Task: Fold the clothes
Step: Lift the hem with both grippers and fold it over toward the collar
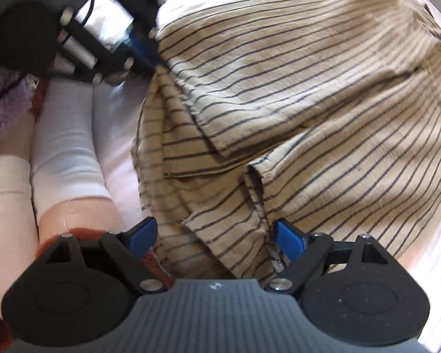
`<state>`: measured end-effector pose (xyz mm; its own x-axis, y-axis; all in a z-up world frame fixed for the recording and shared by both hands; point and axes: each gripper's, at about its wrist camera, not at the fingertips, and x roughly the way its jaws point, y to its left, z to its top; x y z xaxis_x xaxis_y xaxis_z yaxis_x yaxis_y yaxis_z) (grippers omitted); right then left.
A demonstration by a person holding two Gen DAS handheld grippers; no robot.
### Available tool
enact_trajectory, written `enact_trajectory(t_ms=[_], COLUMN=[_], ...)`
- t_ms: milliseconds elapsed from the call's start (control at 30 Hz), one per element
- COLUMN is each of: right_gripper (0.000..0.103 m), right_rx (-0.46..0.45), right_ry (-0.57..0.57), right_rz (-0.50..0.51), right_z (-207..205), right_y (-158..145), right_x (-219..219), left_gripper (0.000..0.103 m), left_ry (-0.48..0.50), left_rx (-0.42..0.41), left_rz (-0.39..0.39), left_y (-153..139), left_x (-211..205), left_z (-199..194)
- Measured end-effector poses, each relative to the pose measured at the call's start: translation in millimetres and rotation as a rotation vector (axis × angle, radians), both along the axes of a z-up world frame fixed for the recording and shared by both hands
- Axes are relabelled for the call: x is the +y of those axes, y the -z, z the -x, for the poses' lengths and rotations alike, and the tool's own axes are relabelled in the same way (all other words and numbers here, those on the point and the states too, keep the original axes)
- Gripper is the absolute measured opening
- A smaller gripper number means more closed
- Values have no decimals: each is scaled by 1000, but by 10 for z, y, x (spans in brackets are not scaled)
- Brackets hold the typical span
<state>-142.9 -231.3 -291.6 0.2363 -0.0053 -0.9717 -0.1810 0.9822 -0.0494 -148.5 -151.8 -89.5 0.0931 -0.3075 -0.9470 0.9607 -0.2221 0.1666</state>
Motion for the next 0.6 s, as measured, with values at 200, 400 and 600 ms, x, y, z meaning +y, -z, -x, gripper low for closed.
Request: enact_trajectory(t_ms=[200,400,600], right_gripper=[97,77,19], right_rx=[43,41,6], right_ry=[28,84,155], right_rz=[-9,22,106], right_z=[28,124,293], right_y=[65,73,-6], right_x=[205,433,602], left_gripper=[3,3,3], left_ry=[-189,-205,-172], left_rx=[158,164,117], left_rz=[105,147,150], left_y=[-343,-493,-478], left_x=[-113,-267,-263], left_z=[-317,-476,-476])
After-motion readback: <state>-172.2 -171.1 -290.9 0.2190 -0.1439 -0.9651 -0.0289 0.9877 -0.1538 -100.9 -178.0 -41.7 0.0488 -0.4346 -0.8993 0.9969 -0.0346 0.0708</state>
